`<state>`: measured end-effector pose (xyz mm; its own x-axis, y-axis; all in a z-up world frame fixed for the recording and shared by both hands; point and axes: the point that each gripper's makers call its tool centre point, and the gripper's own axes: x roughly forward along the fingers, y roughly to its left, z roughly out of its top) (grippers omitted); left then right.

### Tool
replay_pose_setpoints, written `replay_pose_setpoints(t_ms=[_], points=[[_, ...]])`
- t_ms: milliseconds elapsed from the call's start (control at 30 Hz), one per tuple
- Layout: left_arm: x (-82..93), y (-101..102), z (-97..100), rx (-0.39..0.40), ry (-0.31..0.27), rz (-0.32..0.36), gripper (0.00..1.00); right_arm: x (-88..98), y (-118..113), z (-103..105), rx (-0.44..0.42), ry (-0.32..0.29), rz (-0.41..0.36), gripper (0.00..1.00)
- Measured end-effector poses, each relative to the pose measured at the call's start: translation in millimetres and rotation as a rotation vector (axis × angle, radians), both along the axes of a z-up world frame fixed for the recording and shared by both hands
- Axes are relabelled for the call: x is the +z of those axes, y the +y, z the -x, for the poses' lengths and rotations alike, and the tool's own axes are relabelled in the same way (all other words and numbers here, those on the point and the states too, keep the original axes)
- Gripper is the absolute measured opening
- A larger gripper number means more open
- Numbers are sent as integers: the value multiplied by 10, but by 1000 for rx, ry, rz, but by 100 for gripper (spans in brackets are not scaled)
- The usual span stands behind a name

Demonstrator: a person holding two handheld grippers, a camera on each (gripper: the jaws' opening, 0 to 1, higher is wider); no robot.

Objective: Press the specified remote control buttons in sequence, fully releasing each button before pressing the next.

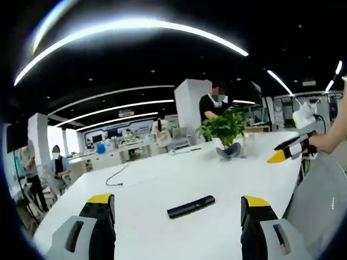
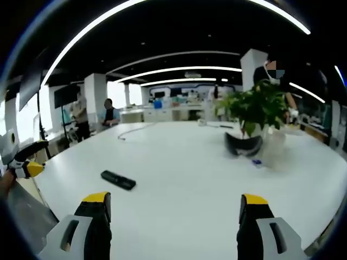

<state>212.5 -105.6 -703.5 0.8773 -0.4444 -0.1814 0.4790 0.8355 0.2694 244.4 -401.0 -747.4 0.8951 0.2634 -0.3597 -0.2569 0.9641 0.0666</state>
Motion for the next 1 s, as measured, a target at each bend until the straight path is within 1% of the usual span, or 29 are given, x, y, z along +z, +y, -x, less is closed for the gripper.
replay_pose_setpoints(t_ms=[33, 67, 100, 133, 167, 200, 233, 267, 333, 367, 433, 467, 500, 533, 567, 667, 767, 800, 833, 867, 933, 1000], points=[[-46, -71, 4, -28, 7, -64, 100, -12, 5, -5, 9, 7, -8, 96], [-142, -180, 8, -78, 27, -178, 100, -18, 4, -9, 12, 9, -8, 96], [-194, -250, -7, -109, 31, -265, 100, -32, 5, -13, 18, 15, -11, 96], [-231, -307, -20, -137, 36, -326, 100, -42, 7, -14, 21, 22, -15, 95], [-267, -414, -45, -182, 46, -376, 100, -53, 16, -16, 30, 26, -17, 95], [-292, -480, -46, -209, 69, -386, 100, -62, 28, -15, 40, 32, -20, 94], [-301, -576, -62, -236, 98, -374, 100, -67, 42, -12, 48, 36, -22, 95], [-298, -640, -75, -257, 106, -371, 100, -69, 54, -8, 55, 36, -23, 95], [-322, -729, -136, -294, 126, -411, 100, -64, 53, -10, 63, 31, -25, 94], [-356, -736, -192, -293, 135, -452, 100, -58, 41, -13, 64, 28, -28, 94], [-394, -786, -245, -318, 144, -487, 100, -44, 21, -16, 63, 23, -47, 93], [-413, -818, -280, -333, 151, -503, 100, 0, 61, -12, 66, 6, -61, 93], [-422, -831, -290, -342, 154, -509, 100, 13, 66, -13, 67, 0, -64, 92], [-452, -895, -326, -378, 161, -526, 100, 27, 73, -11, 69, -8, -64, 91], [-471, -915, -349, -389, 169, -541, 100, 26, 77, -12, 71, -10, -58, 91], [-488, -983, -462, -420, 156, -617, 100, 39, 86, -9, 70, -17, -65, 91], [-471, -1053, -522, -439, 154, -626, 100, 58, 120, 2, 66, -21, -81, 93], [-465, -1071, -540, -444, 152, -630, 100, 75, 131, 2, 66, -29, -88, 94], [-455, -1094, -558, -457, 146, -638, 100, 122, 146, -13, 69, -56, -104, 95], [-452, -1108, -571, -464, 142, -645, 100, 134, 154, -8, 71, -62, -105, 97], [-445, -1126, -610, -478, 133, -667, 100, 111, 157, 1, 72, -52, -91, 97], [-448, -1148, -650, -493, 131, -678, 100, 119, 169, -1, 75, -57, -100, 98]])
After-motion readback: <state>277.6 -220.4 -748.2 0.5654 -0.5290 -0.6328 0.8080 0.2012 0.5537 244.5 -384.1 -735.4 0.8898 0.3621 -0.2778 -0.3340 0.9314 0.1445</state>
